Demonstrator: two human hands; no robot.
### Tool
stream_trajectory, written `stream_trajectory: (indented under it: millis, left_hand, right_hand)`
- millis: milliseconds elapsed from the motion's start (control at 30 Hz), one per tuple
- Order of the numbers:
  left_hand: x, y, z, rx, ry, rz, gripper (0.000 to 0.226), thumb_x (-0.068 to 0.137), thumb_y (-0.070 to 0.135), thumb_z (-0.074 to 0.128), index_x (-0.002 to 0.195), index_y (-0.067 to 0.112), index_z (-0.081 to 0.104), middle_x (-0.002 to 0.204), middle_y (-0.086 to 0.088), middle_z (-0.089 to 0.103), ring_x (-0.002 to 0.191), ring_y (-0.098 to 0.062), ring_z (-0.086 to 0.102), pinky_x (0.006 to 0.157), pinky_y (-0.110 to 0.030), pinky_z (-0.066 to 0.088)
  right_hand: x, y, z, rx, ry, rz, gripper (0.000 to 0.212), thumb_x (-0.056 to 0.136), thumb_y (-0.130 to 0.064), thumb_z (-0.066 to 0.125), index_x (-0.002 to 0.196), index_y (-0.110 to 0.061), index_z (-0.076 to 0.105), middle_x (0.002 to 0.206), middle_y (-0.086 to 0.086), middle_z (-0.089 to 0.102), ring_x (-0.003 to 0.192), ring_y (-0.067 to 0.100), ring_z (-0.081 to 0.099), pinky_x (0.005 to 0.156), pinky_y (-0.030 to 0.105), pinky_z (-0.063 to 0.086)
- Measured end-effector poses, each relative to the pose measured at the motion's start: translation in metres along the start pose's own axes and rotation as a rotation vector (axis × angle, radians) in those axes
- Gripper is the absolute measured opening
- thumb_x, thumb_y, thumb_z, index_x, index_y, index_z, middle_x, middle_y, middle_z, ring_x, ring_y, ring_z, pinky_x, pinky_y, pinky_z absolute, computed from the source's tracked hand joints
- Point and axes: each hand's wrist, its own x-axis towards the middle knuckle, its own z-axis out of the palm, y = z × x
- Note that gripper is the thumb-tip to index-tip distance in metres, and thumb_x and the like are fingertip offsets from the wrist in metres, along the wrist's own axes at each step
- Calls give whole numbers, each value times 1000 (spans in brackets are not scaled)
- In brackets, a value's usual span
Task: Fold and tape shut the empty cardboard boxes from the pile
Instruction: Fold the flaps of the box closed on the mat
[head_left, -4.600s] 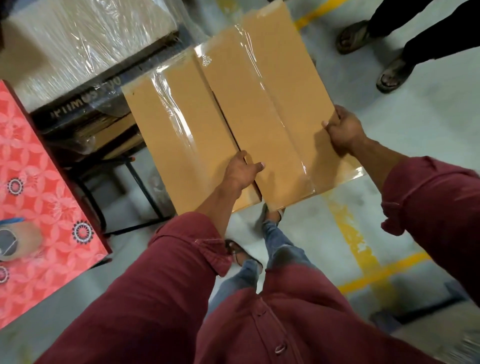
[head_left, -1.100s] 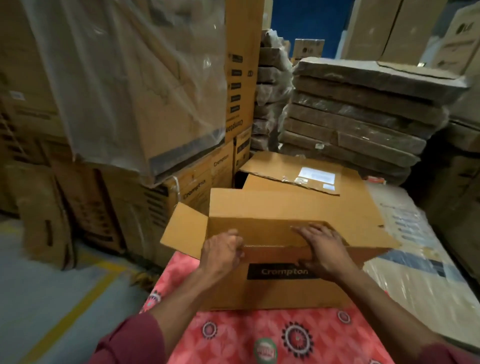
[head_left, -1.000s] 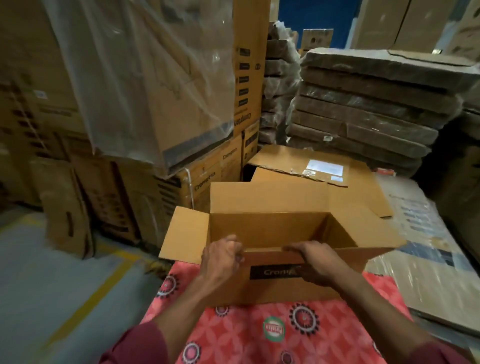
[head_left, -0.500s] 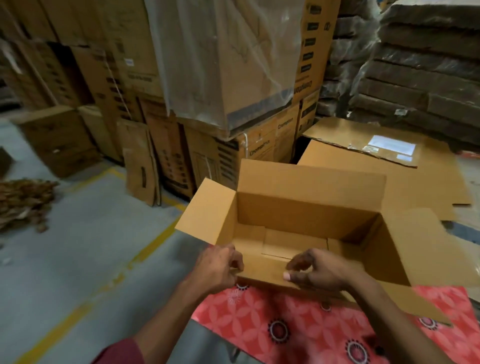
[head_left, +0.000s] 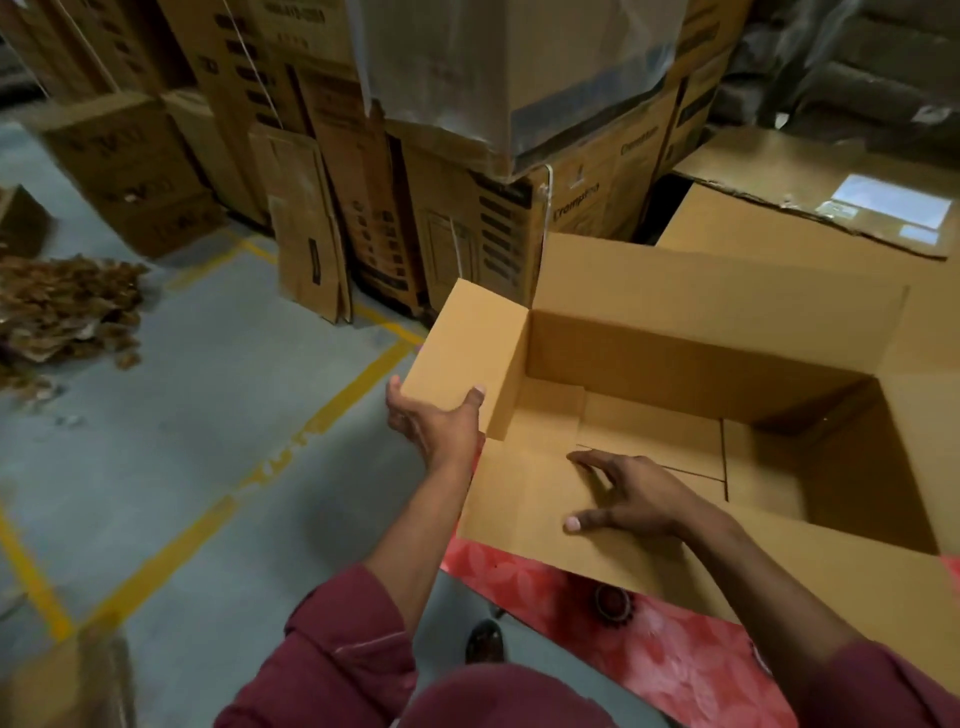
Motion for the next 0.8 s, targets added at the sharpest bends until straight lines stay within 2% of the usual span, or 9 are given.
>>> stream_trajectory:
  millis: [67, 167, 267, 367, 500, 600, 633, 733, 800]
  left_hand:
    - [2, 7, 7, -109, -25, 33, 106, 78, 24, 89, 152, 30, 12, 146, -13, 43, 120, -30, 56, 97, -35, 46]
    - [-16, 18, 13, -91, -57, 230, 93, 84, 26, 83, 149, 35, 17, 138, -11, 53, 114, -27, 61, 93, -34, 48]
    - [-50, 10, 20, 53, -297, 488, 87, 87, 24, 79, 154, 34, 23, 136, 0, 59, 125, -15, 58, 104, -34, 47]
    - [-79, -1, 40, 558, -497, 667, 78, 93, 45, 67, 160, 33, 28, 166, -1, 33, 153, -20, 28, 123, -44, 23]
    - [-112, -3, 85, 908, -598, 621, 73, 101, 61, 42, 164, 31, 20, 174, -17, 2, 161, -31, -5, 124, -65, 2]
    - [-131, 3, 118, 987, -631, 555, 80, 99, 67, 39, 165, 28, 14, 171, -24, -8, 158, -39, -17, 120, -72, -8]
    - [-138, 4, 128, 1008, -641, 531, 86, 97, 72, 39, 166, 28, 12, 170, -27, -13, 156, -41, -23, 118, -73, -12]
    - [-158, 1, 153, 1085, -624, 491, 104, 86, 86, 43, 166, 28, 10, 161, -30, -35, 147, -47, -39, 114, -75, -17]
    - [-167, -4, 164, 1164, -580, 494, 113, 79, 91, 48, 166, 31, 11, 158, -28, -42, 145, -50, -40, 114, -76, -14]
  right_hand:
    - [4, 4, 2, 59, 17, 23, 107, 57, -89, 74, 152, -50, 40, 158, -12, 46, 138, 16, 49, 105, 33, 45]
    - [8, 3, -4, 159, 19, 40, 87, 69, -73, 80, 147, -48, 50, 147, -18, 50, 134, 9, 49, 98, 26, 42]
    - [9, 2, -6, 249, 19, 34, 71, 75, -64, 82, 139, -42, 61, 134, -22, 58, 125, -1, 52, 98, 23, 45]
    - [12, 10, -6, 312, 95, 27, 47, 89, -47, 76, 133, -32, 67, 126, -17, 69, 114, 2, 65, 102, 34, 54]
    - [2, 35, -11, 483, 330, 69, 35, 95, -24, 63, 130, -27, 70, 124, -14, 72, 110, 4, 68, 101, 39, 56]
    - [-26, 68, -23, 438, 488, 227, 30, 100, -37, 66, 128, -30, 70, 125, -10, 71, 87, 6, 73, 94, 38, 58]
    - [-38, 83, -26, 393, 556, 286, 32, 98, -41, 67, 128, -30, 69, 126, -8, 70, 87, 7, 73, 95, 38, 57]
    - [-80, 138, -30, 235, 869, 477, 37, 93, -36, 69, 130, -30, 68, 142, 2, 59, 133, 26, 48, 108, 48, 42]
    - [-107, 173, -29, 189, 1108, 649, 51, 84, -33, 71, 134, -31, 63, 150, 7, 47, 140, 36, 34, 111, 56, 34]
